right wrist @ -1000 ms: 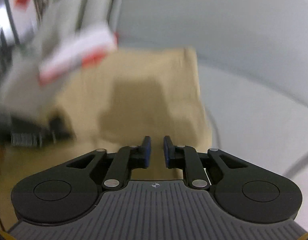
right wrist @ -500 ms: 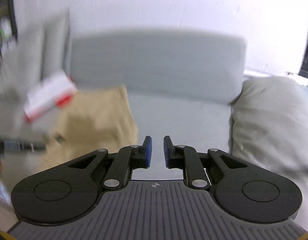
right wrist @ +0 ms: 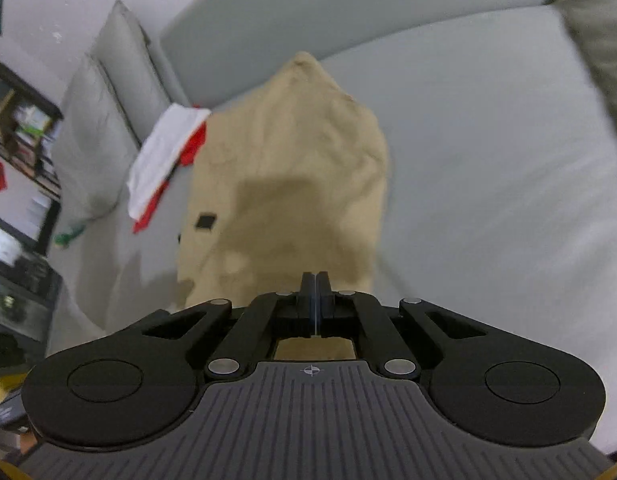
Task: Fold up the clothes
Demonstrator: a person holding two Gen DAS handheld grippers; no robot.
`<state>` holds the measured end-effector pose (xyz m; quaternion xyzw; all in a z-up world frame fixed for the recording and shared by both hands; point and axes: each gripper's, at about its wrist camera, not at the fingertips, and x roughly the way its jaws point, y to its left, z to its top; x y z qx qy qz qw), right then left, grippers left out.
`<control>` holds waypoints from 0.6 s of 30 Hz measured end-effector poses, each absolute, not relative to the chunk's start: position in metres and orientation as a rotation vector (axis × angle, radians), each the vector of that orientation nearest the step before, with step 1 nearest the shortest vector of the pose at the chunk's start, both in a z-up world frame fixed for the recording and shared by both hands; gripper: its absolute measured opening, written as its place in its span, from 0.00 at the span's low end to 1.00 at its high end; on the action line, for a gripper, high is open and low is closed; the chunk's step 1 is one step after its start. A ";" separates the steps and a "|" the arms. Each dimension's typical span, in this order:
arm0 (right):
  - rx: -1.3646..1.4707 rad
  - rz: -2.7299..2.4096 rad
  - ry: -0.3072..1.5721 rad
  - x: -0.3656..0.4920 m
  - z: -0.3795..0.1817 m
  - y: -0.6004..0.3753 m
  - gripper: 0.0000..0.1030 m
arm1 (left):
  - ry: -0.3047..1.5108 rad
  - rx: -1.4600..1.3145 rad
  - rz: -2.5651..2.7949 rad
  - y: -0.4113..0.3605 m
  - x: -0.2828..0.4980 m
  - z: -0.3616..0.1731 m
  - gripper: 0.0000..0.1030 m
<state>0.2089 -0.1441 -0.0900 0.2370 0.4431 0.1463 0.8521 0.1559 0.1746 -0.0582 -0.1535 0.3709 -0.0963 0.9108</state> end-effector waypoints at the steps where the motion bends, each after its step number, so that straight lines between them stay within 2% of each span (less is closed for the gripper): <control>1: 0.497 0.321 0.908 0.221 -0.095 -0.136 0.03 | 0.769 -0.296 -0.199 0.171 0.167 -0.062 0.00; 4: 0.536 0.416 0.950 0.258 -0.118 -0.113 0.08 | 0.893 -0.198 -0.164 0.160 0.200 -0.092 0.00; 5: 0.549 0.448 0.992 0.268 -0.127 -0.108 0.09 | 0.936 -0.179 -0.139 0.163 0.202 -0.102 0.08; 6: 0.518 0.445 1.032 0.273 -0.135 -0.105 0.07 | 0.936 -0.200 -0.139 0.168 0.201 -0.105 0.10; 7: 0.453 0.423 1.067 0.275 -0.143 -0.101 0.01 | 0.941 -0.211 -0.134 0.171 0.199 -0.103 0.10; 8: 0.409 0.402 1.077 0.275 -0.149 -0.101 0.00 | 0.950 -0.200 -0.119 0.172 0.193 -0.097 0.11; 12: 0.498 0.214 1.039 0.255 -0.141 -0.146 0.00 | 0.928 -0.147 -0.080 0.178 0.154 -0.066 0.09; 13: 0.467 0.151 1.033 0.245 -0.132 -0.155 0.12 | 0.918 -0.153 -0.076 0.181 0.143 -0.058 0.09; 14: 0.444 0.110 1.030 0.235 -0.125 -0.162 0.13 | 0.908 -0.178 -0.079 0.184 0.130 -0.053 0.12; 16: 0.481 0.133 1.041 0.213 -0.112 -0.178 0.17 | 0.888 -0.235 -0.085 0.189 0.104 -0.044 0.24; 17: 0.519 0.158 1.047 0.202 -0.107 -0.185 0.31 | 0.877 -0.282 -0.080 0.192 0.091 -0.044 0.37; 18: 0.563 0.188 1.043 0.190 -0.103 -0.191 0.40 | 0.865 -0.333 -0.072 0.196 0.079 -0.044 0.45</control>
